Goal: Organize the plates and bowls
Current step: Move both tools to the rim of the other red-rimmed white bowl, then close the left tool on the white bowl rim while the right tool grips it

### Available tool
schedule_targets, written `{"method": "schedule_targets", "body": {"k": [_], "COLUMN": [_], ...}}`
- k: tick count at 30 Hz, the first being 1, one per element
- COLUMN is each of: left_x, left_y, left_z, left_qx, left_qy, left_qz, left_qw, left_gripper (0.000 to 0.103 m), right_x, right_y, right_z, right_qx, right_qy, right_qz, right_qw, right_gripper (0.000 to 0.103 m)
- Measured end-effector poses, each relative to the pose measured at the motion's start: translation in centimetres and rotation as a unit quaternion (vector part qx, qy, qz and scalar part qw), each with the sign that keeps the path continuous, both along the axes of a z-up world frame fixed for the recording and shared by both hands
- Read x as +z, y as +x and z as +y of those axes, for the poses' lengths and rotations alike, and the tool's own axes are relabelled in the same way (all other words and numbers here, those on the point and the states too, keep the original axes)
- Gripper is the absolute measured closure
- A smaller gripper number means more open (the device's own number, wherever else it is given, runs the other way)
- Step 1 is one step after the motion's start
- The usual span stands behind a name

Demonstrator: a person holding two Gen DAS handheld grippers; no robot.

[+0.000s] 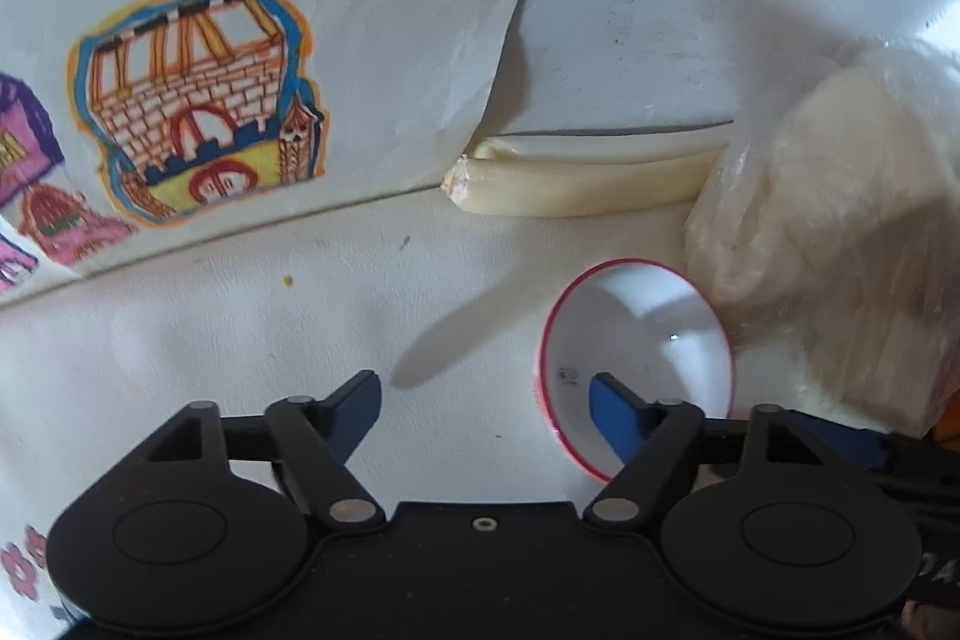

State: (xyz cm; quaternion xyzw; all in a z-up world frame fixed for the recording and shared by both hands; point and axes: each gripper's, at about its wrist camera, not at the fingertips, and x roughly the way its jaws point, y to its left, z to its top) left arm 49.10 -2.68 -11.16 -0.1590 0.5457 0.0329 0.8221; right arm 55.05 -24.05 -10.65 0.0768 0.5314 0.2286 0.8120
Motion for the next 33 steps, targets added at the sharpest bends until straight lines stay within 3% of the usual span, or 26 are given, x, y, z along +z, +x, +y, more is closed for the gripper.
{"method": "schedule_targets", "body": {"k": [5, 7, 11, 14, 16, 24, 28, 33], "left_x": [0.0, -0.1, -0.6, -1.2, -1.6, -2.0, -1.3, 0.4], "left_y": [1.0, 1.4, 2.0, 2.4, 2.6, 2.9, 2.4, 1.3], "left_z": [-0.9, -1.1, -1.1, -1.0, -0.9, -1.5, -1.9, -2.1], "left_qx": [-0.005, -0.004, 0.001, 0.007, 0.008, 0.015, 0.011, 0.01], "left_qy": [-0.003, -0.005, -0.012, -0.025, -0.044, -0.049, -0.041, -0.041], "left_qz": [-0.003, -0.003, 0.003, 0.003, 0.0, 0.004, 0.001, -0.028], "left_qw": [1.0, 1.0, 0.9999, 0.9996, 0.999, 0.9987, 0.9991, 0.9987], "left_gripper": [0.041, 0.051, 0.064, 0.081, 0.097, 0.098, 0.097, 0.097], "right_x": [0.3, 0.2, 0.0, -0.4, -0.6, -1.3, -0.9, 0.6], "right_y": [0.4, 0.6, 0.9, 1.0, 1.0, 1.6, 1.3, 0.7], "right_z": [0.9, 1.1, 1.3, 1.5, 1.6, 1.9, 2.4, 1.8], "right_qx": [0.003, 0.004, 0.006, 0.008, 0.013, 0.043, 0.069, 0.08], "right_qy": [0.002, 0.0, -0.01, -0.01, -0.009, -0.006, -0.023, -0.009], "right_qz": [-0.003, -0.002, 0.0, 0.004, 0.009, 0.042, 0.032, 0.011], "right_qw": [1.0, 1.0, 1.0, 1.0, 1.0, 0.998, 0.997, 0.997], "right_gripper": [0.041, 0.043, 0.06, 0.066, 0.072, 0.083, 0.083, 0.083]}}
